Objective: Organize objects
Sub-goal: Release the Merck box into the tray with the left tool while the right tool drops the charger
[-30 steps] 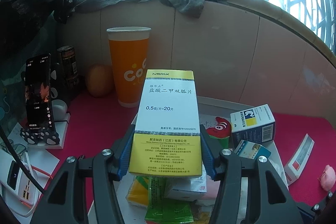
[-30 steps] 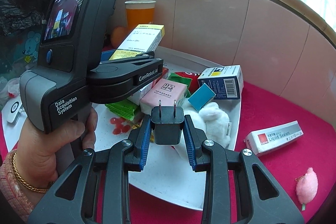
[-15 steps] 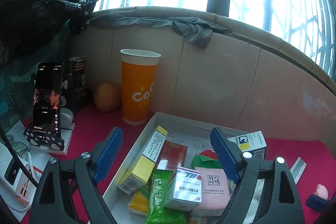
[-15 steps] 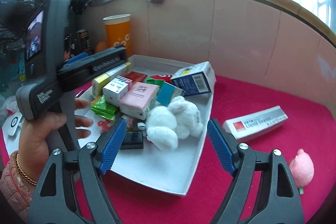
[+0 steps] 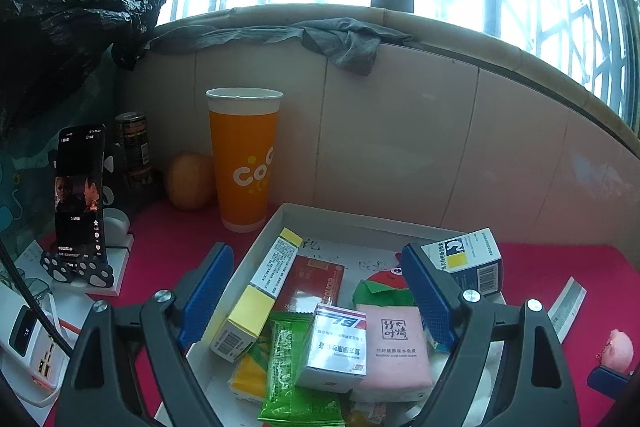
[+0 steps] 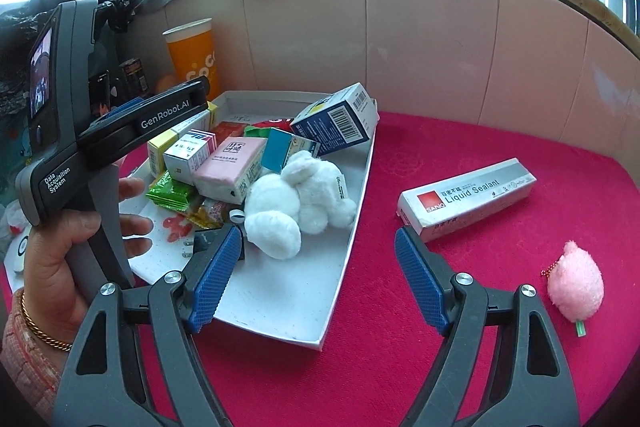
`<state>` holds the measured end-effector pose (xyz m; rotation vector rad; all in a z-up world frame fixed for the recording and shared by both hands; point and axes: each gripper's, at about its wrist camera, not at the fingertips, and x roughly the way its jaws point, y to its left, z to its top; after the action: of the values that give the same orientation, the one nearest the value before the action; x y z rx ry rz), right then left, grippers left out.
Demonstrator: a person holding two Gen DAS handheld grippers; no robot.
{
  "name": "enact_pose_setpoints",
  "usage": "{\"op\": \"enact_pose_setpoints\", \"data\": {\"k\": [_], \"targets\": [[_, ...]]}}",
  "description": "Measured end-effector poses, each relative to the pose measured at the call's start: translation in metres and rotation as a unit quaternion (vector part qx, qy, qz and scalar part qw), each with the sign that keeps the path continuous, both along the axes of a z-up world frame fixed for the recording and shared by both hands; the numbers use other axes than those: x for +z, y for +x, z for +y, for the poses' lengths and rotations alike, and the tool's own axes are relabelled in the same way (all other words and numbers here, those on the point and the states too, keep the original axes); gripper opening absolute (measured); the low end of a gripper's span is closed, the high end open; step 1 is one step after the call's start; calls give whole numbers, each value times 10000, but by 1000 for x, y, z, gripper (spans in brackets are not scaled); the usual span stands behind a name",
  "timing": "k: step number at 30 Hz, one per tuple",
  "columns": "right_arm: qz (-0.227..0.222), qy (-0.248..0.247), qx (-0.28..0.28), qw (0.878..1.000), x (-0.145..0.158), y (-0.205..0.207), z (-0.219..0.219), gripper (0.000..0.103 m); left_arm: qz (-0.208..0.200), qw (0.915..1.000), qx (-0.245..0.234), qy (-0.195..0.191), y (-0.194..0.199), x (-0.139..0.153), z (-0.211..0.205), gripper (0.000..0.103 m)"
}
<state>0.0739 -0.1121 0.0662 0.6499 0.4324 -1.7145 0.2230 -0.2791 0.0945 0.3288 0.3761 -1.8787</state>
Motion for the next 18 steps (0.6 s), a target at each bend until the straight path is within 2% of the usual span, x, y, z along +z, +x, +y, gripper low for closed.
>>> {"op": "enact_pose_setpoints", "data": {"k": [11,18], "targets": [[-79,47,-461,9989,-4,-31,18,80,-135,9994,-328,-33,-15,-1,10,86],[-132,153,-1074,9940,-15,-75,53,80,-165,9983,-553,-67,-24,-1,17,86]]}}
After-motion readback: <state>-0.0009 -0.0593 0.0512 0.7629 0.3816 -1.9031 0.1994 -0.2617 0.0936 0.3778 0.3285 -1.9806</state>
